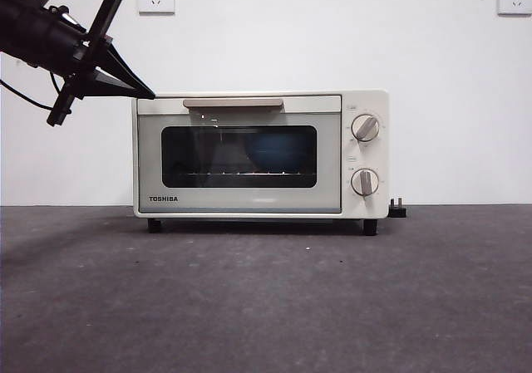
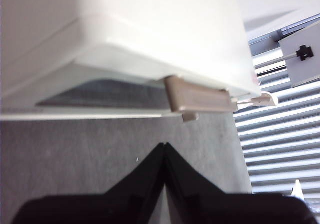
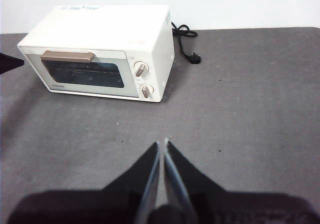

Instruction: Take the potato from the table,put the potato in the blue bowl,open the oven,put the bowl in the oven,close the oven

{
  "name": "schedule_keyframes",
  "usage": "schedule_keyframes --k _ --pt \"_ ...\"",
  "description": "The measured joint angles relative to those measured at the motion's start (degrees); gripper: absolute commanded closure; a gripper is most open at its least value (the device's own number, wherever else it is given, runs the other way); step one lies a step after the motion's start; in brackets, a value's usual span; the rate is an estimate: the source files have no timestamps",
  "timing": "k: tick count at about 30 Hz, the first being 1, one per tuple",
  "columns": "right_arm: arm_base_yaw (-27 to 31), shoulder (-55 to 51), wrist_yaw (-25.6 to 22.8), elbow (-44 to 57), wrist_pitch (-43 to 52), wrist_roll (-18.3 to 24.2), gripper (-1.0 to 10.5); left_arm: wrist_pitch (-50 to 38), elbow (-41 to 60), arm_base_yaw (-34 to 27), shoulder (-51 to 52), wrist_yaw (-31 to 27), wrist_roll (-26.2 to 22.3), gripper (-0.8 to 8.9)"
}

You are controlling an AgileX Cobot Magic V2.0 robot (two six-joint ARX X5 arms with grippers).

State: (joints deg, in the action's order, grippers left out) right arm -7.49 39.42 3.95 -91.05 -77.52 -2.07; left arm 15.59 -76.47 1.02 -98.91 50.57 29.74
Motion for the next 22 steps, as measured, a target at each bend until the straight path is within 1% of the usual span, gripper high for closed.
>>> schedule_keyframes --k 3,4,6,8,11,14,17,22 --pt "0.0 0.0 0.02 0.0 0.02 1.7 9.6 5.86 0.0 0.31 2.08 -0.94 -2.99 8.21" --pt "0.0 0.0 0.02 0.0 0.02 2.14 9.6 8.57 0.0 0.59 3.34 -2.19 -4.7 8.21" --pt "0.0 0.0 0.02 0.0 0.0 2.75 9.6 14.62 0.0 1.42 6.45 -6.03 -8.74 8.21" --pt "0.0 0.0 0.02 0.0 0.0 3.1 9.6 21.62 0.0 2.69 10.45 -11.5 -13.68 8.2" --pt "0.0 0.0 0.0 0.0 0.0 3.37 9.6 29.75 0.0 5.07 16.41 -19.82 -20.28 8.19" --pt "0.0 0.0 0.02 0.0 0.0 3.37 9.5 34.42 0.0 7.58 22.62 -25.64 -24.33 8.18" --pt "0.0 0.09 0.0 0.0 0.0 3.37 9.5 35.63 0.0 9.51 29.44 -27.12 -26.14 8.18" --pt "0.0 1.11 0.0 0.0 0.0 3.39 9.5 35.65 -0.04 10.4 39.3 -26.25 -27.04 8.18"
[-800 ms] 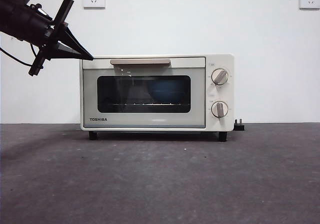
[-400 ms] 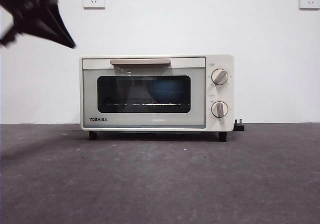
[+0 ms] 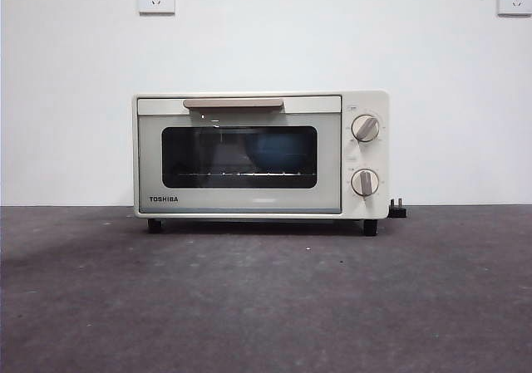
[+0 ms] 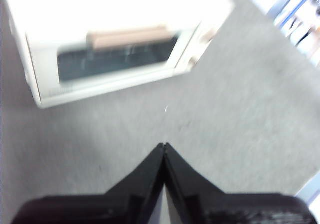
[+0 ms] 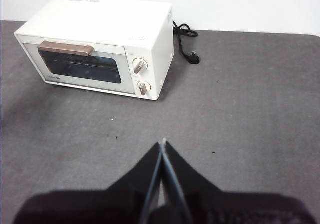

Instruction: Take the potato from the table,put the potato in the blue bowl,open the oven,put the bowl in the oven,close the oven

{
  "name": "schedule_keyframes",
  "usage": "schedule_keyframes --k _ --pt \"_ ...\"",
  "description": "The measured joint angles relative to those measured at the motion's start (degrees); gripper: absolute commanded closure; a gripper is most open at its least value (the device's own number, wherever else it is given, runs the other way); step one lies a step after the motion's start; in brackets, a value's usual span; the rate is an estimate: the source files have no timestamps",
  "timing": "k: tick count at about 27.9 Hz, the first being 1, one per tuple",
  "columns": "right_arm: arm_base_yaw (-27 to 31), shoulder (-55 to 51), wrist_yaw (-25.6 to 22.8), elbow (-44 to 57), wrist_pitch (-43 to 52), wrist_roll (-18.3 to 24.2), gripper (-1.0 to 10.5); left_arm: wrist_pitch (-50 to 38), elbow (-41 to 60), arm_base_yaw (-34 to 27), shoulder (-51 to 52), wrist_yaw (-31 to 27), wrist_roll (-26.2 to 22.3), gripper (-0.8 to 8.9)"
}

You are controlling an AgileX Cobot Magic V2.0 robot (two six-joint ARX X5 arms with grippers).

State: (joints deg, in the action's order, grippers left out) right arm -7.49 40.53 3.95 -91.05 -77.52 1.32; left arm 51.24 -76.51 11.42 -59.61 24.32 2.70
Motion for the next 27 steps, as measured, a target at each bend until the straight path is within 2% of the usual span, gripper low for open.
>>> schedule_keyframes --k 6,14,16,18,21,23,25,27 --pt "0.0 2.43 0.0 0.0 0.0 0.0 9.5 0.0 0.0 0.0 5.88 0.0 -0.15 8.18" --pt "0.0 7.65 0.0 0.0 0.0 -0.02 9.5 0.0 0.0 -0.09 6.01 -0.28 -0.17 8.18" --pt "0.0 9.31 0.0 0.0 0.0 0.0 9.5 -0.02 0.0 -1.03 6.34 -1.44 -1.57 8.18" --pt "0.0 11.26 0.0 0.0 0.0 -0.02 9.5 -1.86 0.48 -2.08 7.63 -3.23 -5.25 8.18" --pt "0.0 14.34 0.0 0.0 0.0 -0.02 9.5 -12.63 5.49 -3.93 12.0 -3.45 -10.97 8.18" --pt "0.0 16.66 0.0 0.0 0.0 -0.02 9.5 -22.03 11.65 -5.49 16.0 -3.41 -13.03 8.18" --pt "0.0 20.61 0.0 0.0 0.0 -0.02 9.5 -35.63 23.23 -8.44 22.99 -3.54 -14.49 8.18" --pt "0.0 24.81 0.0 0.0 0.0 -0.02 9.5 -44.15 35.01 -10.78 30.51 -5.75 -15.06 8.18"
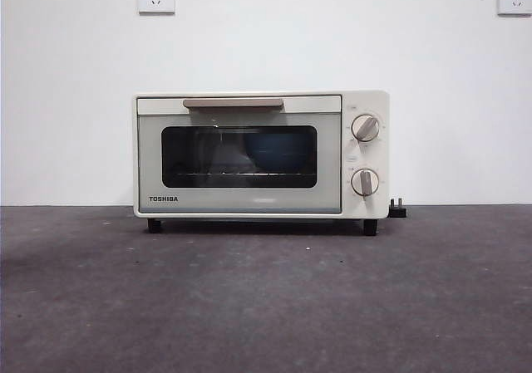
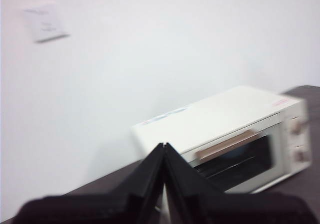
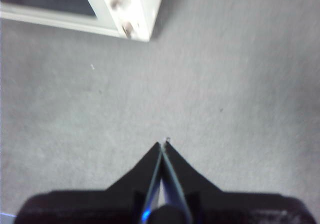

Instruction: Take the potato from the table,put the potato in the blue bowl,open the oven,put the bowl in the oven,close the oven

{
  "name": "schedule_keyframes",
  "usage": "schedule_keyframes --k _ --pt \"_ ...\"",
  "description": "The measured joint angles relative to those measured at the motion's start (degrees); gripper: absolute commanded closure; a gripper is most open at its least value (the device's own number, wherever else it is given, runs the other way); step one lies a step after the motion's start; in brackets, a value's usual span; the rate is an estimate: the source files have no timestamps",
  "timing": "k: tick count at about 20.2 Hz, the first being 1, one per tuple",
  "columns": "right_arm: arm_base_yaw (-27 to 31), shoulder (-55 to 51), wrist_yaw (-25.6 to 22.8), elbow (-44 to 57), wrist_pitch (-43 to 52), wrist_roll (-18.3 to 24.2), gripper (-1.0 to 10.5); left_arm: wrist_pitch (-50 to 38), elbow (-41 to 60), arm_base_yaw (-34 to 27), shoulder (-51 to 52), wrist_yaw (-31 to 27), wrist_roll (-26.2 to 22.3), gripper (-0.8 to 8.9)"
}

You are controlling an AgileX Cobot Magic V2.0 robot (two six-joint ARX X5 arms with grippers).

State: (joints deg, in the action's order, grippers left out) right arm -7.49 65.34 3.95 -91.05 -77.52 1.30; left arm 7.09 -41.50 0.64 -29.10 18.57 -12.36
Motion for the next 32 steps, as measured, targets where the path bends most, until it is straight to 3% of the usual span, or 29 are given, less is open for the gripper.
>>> schedule_keyframes --k 4,7,11,13,18,32 --pt "0.0 8.44 0.0 0.0 2.54 0.0 9.5 -3.34 20.76 -0.57 13.88 -9.07 0.09 8.18" --pt "0.0 14.19 0.0 0.0 8.61 0.0 9.5 -2.95 30.36 -0.63 20.26 -11.54 1.88 8.18" --pt "0.0 19.71 0.0 0.0 21.35 0.0 9.5 -9.73 38.77 -0.63 26.91 -16.7 9.16 8.18" --pt "0.0 21.59 0.0 0.0 27.78 0.0 9.5 -8.17 40.5 -0.63 27.41 -16.94 12.09 8.18" --pt "0.0 22.88 0.0 0.0 39.52 0.0 9.5 -3.21 40.5 -0.63 28.24 -21.66 13.75 8.18" --pt "0.02 22.88 0.0 0.0 41.24 0.02 9.5 2.91 40.5 -0.63 28.74 -22.05 13.55 8.18"
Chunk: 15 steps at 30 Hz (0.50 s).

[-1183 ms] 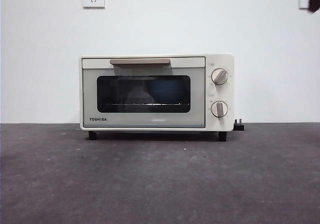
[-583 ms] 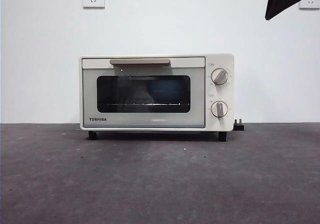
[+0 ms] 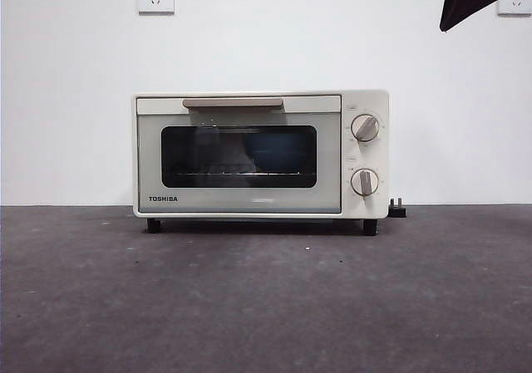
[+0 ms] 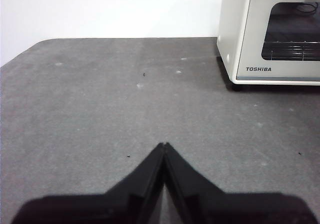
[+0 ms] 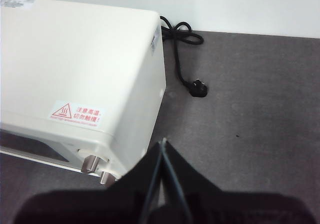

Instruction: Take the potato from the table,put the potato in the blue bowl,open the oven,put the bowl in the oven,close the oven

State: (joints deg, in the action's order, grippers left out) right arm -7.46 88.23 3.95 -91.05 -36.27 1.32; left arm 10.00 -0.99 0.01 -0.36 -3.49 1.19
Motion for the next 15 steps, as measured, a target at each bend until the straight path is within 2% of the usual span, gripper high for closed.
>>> schedule_keyframes --k 4,15 --pt "0.0 0.0 0.0 0.0 0.0 -0.02 9.5 -0.17 0.0 0.0 0.0 2.19 0.59 8.18" --pt "0.0 0.0 0.0 0.0 -0.02 -0.02 9.5 -0.17 0.0 0.0 -0.55 2.21 0.9 8.17"
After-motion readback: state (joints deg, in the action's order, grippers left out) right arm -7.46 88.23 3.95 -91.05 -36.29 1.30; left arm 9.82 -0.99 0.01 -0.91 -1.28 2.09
